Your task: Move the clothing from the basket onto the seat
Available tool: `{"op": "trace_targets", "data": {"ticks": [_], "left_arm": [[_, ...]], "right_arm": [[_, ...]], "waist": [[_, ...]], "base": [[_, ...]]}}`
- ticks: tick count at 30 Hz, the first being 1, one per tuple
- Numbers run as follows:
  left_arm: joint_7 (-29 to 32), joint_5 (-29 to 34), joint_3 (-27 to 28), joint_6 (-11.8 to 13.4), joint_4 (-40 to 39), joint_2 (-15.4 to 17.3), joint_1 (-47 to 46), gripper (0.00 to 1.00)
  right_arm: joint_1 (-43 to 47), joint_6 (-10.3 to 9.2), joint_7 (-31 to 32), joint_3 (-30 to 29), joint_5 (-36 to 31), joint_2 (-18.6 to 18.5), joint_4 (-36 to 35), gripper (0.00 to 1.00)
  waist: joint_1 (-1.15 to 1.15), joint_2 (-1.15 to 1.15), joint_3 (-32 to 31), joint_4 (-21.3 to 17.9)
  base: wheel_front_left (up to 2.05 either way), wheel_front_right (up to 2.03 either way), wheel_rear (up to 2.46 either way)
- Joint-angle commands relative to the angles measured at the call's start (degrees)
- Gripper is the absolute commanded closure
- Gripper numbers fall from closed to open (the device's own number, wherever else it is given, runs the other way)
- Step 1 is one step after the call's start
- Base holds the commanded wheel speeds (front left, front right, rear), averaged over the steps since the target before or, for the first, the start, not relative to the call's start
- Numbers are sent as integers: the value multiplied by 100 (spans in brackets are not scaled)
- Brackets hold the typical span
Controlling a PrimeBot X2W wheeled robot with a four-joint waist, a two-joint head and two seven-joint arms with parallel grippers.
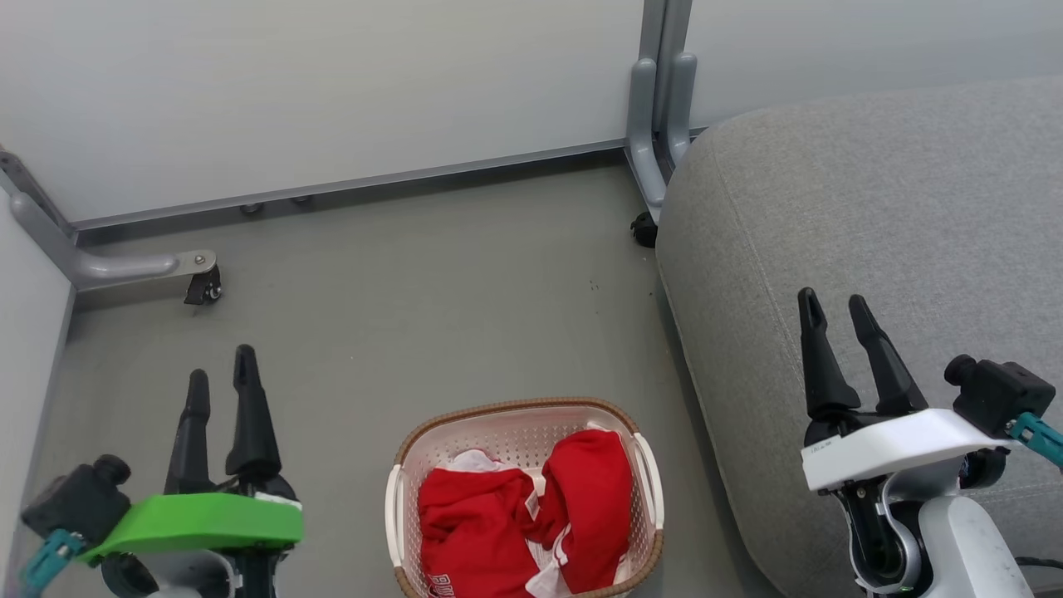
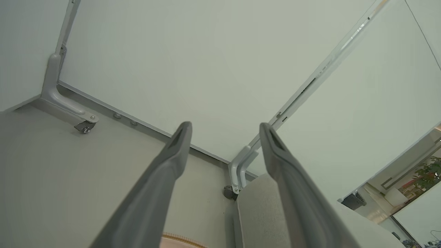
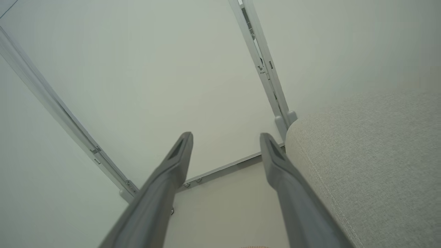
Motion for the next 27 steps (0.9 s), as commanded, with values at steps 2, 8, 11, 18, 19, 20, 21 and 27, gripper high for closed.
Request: {"op": "trace_targets", "data": {"ticks": [2, 8, 11, 18, 19, 20, 21, 27], "left_arm": [[-71, 503, -221, 88, -82, 38, -3, 0], [-170, 1364, -733, 411, 1, 102, 33, 0], [-216, 1552, -930, 603, 70, 183, 59, 0], [-320, 1976, -1359, 994, 168, 379, 28, 0], [-335, 2029, -1412, 1037, 183, 399, 27, 0], [-346, 2090, -1480, 1088, 204, 424, 25, 0], [-358, 2129, -1527, 1125, 223, 440, 27, 0], [-440, 2416, -1787, 1351, 226, 550, -11, 0]], "right_arm": [[-121, 2, -77, 14, -313, -33, -128, 0], [-54, 2, -172, 83, -865, -34, -105, 0], [-21, 2, -220, 112, -1080, -34, -47, 0], [23, 2, -325, 205, -1582, -35, 8, 0], [26, 2, -333, 215, -1641, -35, 12, 0], [27, 2, -350, 228, -1717, -36, 14, 0], [28, 2, -365, 239, -1777, -36, 16, 0], [16, 2, -439, 298, -2121, -38, 0, 0]], "waist": [[0, 0, -10, 12], [0, 0, -43, 20], [0, 0, -57, 15], [0, 0, -80, 1], [0, 0, -83, -1], [0, 0, -87, -3], [0, 0, -90, -5], [0, 0, -96, -12]], "base": [[0, 0, 0], [0, 0, 0], [0, 0, 0], [0, 0, 0], [0, 0, 0], [0, 0, 0], [0, 0, 0], [0, 0, 0]]}}
